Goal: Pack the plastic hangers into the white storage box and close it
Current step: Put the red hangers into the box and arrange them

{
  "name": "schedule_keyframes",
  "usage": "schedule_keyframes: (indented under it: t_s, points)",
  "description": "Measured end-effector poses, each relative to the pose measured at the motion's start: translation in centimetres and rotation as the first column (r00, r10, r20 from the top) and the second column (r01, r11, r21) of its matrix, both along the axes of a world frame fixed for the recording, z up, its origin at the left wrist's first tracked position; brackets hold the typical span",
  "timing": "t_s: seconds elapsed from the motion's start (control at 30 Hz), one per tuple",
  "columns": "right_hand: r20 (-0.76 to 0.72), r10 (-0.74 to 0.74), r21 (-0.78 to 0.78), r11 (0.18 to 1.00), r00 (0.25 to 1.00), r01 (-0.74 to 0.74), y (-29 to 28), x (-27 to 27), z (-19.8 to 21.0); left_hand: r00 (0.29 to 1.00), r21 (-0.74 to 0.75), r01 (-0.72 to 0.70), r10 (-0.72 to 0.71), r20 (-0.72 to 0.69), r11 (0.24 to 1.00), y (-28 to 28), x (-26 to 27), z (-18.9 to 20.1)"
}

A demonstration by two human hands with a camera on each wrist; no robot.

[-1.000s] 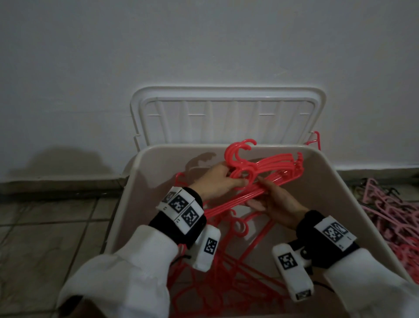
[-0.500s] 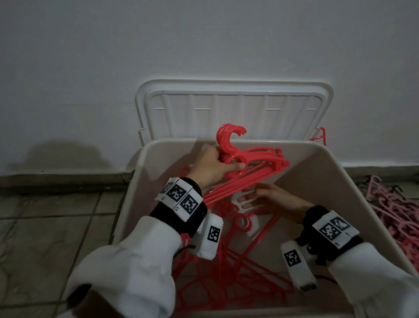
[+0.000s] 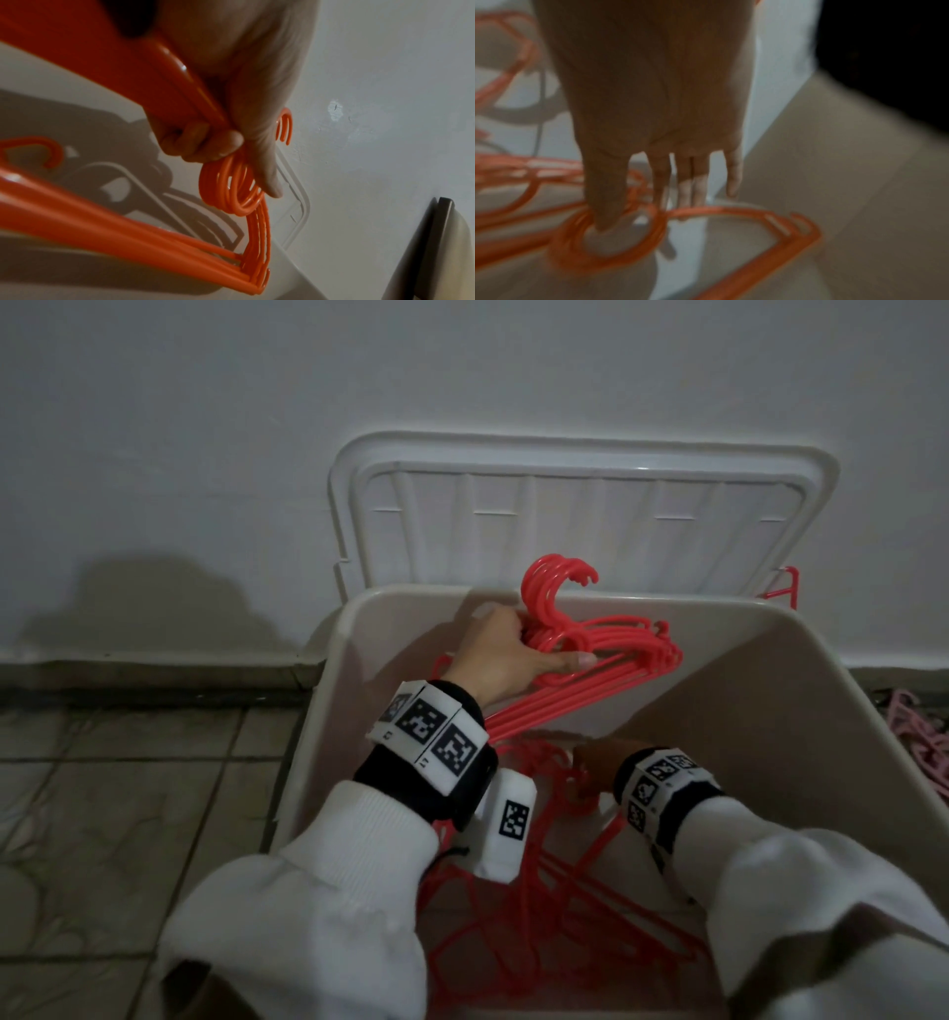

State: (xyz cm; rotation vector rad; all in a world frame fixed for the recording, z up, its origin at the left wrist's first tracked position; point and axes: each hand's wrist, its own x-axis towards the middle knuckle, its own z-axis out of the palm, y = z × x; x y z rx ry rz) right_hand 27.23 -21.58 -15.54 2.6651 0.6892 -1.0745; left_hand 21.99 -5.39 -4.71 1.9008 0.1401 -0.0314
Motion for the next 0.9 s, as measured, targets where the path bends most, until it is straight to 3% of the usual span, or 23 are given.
schedule_keyframes:
  t_s: [0.17,0.37,0.53,0.73,0.9]
  points:
    - [0.083,0.118,-0.084,0.99,0.99,-0.111,0.8,-0.7,0.1,1.0,0.016,0.004,-0.004,0.002,1.0,-0.2,0.0,0.1]
    - [0.132,0.116,-0.045,0.993,0.984,-0.111,0.0,-0.2,2.3,1.0,0.036,-0.005,0.005,0.002,0.999,-0.2,-0.1,0.3]
    - [0.216,0.114,0.074,0.988,0.97,-0.133,-1.7,-0.3,5.9,0.999,0.096,-0.034,0.032,0.014,0.995,-0.1,-0.2,0.6]
    - [0.457,0.166,0.14,0.957,0.874,-0.255,-3.0,-2.0,9.6,0.999,0.143,-0.042,0.041,0.012,0.989,-0.4,-0.2,0.8]
    - [0.454,0.19,0.1,0.96,0.87,-0.262,-3.7,-2.5,10.9,0.997,0.149,-0.063,0.058,0.041,0.987,-0.6,-0.3,1.0]
